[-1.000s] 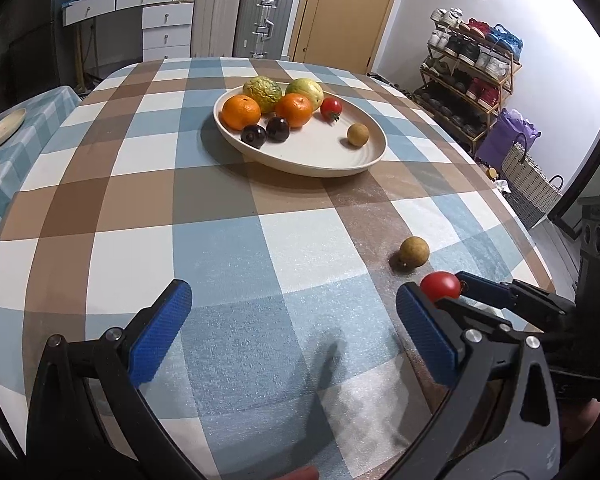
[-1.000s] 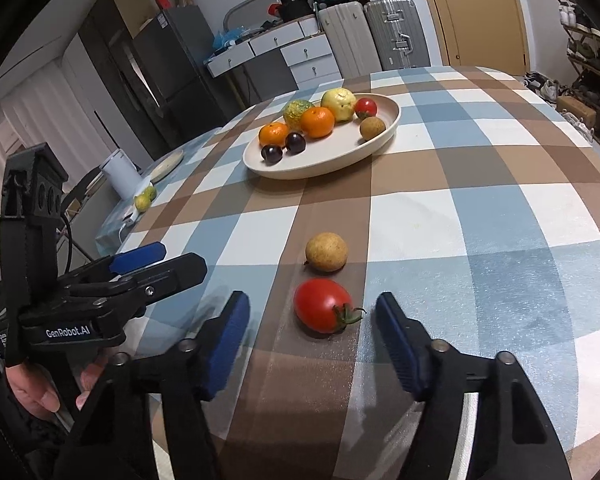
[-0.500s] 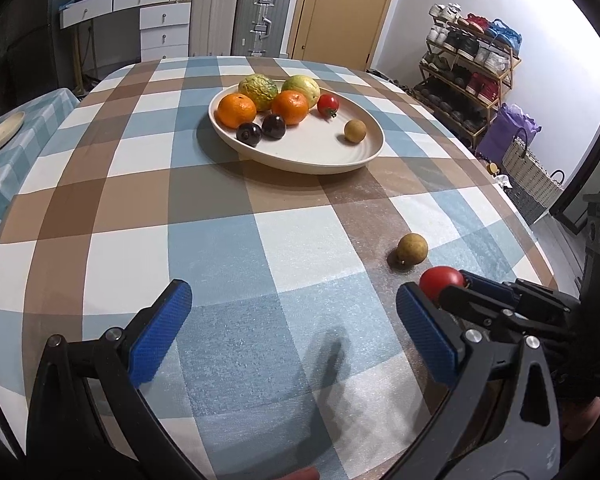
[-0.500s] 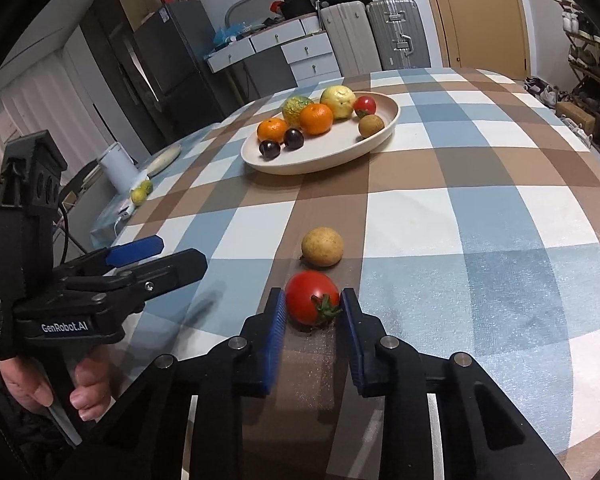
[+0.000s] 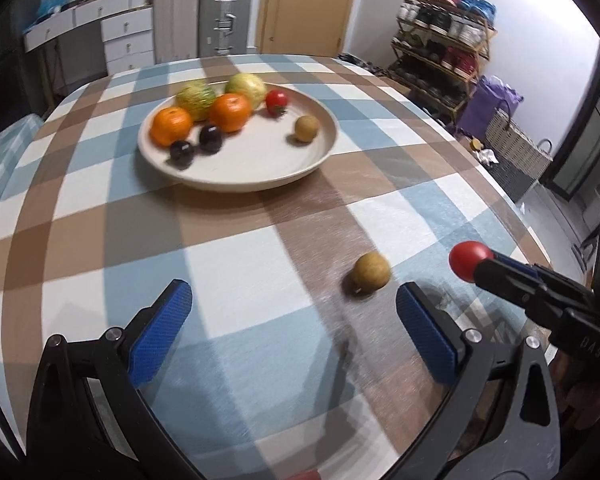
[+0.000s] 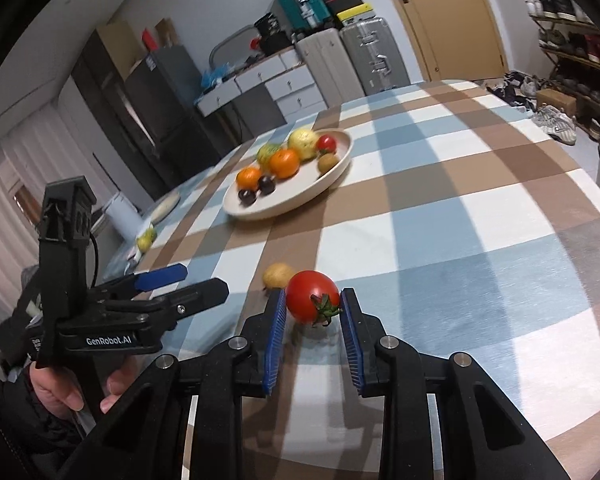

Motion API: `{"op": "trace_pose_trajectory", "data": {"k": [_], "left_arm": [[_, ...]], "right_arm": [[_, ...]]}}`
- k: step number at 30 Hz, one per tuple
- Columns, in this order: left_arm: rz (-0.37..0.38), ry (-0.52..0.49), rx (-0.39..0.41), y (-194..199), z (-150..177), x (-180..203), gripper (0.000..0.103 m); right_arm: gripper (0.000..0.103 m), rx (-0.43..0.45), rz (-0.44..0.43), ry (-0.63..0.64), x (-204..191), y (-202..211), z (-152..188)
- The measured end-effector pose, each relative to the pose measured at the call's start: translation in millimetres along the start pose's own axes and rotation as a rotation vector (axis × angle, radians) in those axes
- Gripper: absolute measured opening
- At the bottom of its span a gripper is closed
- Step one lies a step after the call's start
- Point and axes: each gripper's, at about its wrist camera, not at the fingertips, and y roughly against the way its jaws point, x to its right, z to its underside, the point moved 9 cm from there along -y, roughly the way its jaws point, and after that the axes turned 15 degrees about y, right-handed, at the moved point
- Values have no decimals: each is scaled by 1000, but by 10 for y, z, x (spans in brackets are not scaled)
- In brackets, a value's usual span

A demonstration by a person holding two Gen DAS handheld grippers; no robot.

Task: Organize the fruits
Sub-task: 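Grasp the last kiwi with the left tool while the right tool lifts the tomato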

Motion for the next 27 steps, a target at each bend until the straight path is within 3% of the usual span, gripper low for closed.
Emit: {"op": "trace_pose_trajectory", "data": {"k": [9,15,23,27], "left_arm": [[29,-85,-32,-210,-12,337,100],[61,-111,-58,-279,24,423,77],[119,-107,-88,-308,41,454,29],[167,-100,-107,-299,77,473,23]], "right_arm": [[28,43,5,-57,269,128,-13],[28,56,-2,-68,315,168,-1],[28,52,-6,-74,323,163,12],[28,56,-17,-97,345,168,15]]}}
